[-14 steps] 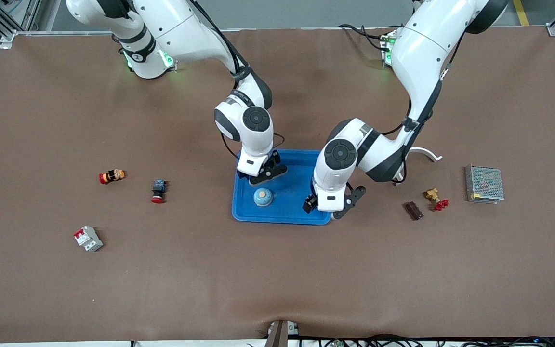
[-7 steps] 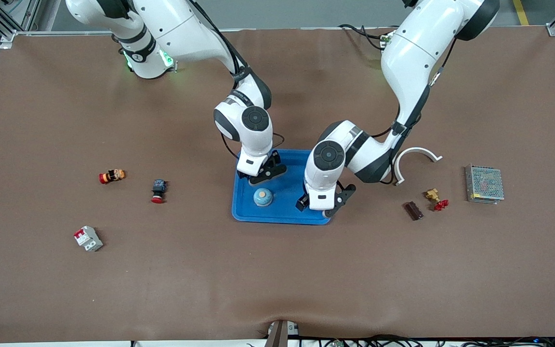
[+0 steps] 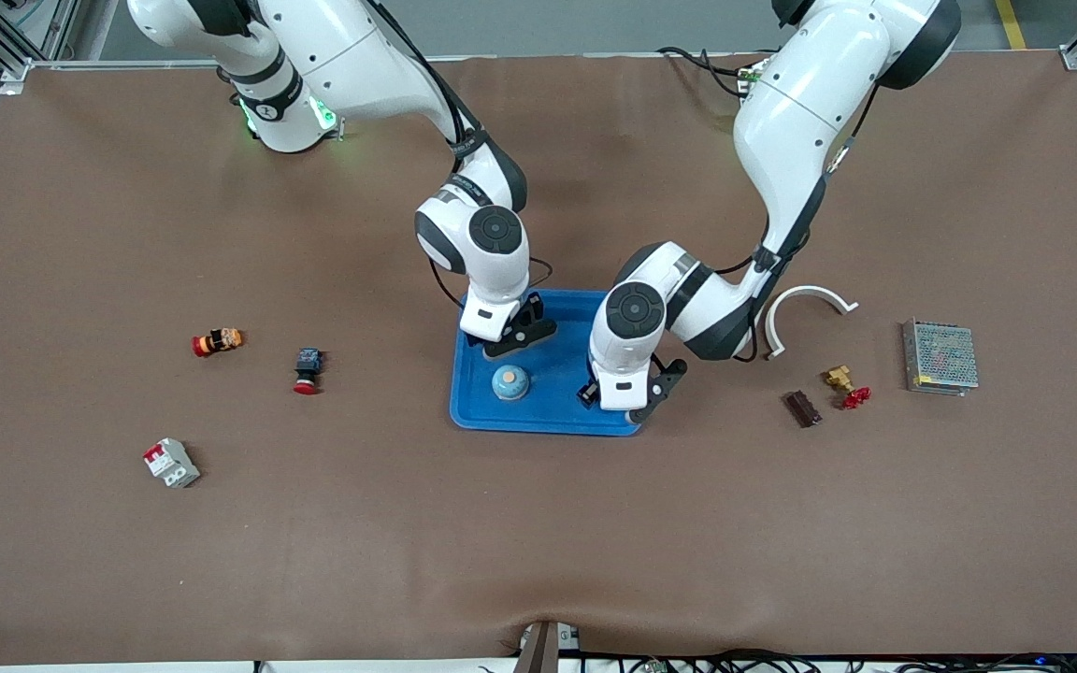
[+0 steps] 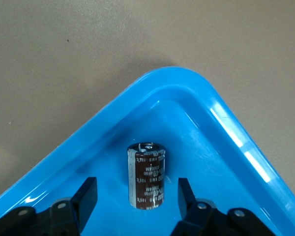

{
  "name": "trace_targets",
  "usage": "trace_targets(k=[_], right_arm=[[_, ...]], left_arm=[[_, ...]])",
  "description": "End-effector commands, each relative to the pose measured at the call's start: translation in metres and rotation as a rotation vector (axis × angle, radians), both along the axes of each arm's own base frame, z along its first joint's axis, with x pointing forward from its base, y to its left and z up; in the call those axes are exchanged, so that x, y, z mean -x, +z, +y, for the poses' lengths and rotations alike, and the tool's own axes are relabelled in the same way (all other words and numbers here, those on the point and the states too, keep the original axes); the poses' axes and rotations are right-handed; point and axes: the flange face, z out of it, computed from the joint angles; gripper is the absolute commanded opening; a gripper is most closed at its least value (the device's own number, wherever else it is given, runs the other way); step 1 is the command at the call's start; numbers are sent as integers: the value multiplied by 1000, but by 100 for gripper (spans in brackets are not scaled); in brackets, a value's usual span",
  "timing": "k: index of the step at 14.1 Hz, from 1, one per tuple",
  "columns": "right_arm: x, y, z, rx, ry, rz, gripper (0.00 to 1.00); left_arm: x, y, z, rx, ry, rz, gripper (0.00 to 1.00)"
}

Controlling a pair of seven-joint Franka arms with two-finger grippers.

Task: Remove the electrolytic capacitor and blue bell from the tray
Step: 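Grasp the second capacitor with the left gripper while the right gripper grasps a bell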

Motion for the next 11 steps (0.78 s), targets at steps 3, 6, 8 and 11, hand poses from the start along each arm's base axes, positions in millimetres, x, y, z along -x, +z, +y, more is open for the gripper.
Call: trace_targets(k=[3, 6, 8, 11], right_arm=[[2, 3, 4, -18, -6, 8, 56], [2, 6, 5, -19, -6, 10, 55], [1, 12, 5, -24, -9, 9, 55], [-2, 24, 7, -55, -25, 22, 55]], left_arm=[[-4, -9, -5, 10, 19, -14, 59], [-4, -9, -5, 12, 21, -13, 29], [-4, -5, -6, 14, 17, -19, 0], [-12, 23, -7, 24, 5, -58, 0]])
